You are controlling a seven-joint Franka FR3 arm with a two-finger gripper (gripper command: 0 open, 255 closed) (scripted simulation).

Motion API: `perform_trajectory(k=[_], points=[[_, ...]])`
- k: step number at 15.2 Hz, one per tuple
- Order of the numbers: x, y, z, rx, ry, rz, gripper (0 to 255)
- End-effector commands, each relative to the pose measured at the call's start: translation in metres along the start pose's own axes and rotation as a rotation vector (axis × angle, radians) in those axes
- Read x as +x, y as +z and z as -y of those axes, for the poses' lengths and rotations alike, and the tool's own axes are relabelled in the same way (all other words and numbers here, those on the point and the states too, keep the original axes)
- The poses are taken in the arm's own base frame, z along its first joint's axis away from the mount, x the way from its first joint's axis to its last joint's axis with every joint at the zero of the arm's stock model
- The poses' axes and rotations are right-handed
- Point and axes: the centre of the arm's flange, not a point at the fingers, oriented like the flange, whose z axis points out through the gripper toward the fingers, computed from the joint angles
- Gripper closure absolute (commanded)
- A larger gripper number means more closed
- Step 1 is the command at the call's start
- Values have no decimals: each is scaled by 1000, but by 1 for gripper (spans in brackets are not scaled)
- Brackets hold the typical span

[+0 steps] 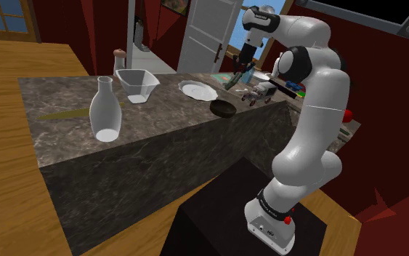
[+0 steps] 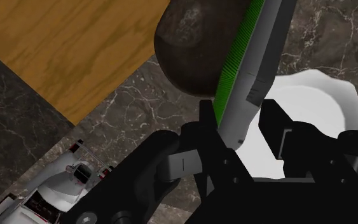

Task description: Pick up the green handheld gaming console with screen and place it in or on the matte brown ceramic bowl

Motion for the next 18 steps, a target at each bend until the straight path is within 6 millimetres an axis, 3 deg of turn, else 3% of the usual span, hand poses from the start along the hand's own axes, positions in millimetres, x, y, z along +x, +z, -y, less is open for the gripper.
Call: perform_trajectory(k=[1,18], points=[[3,8,-2,0,-1,0,255],[11,97,-7,0,-1,0,255]])
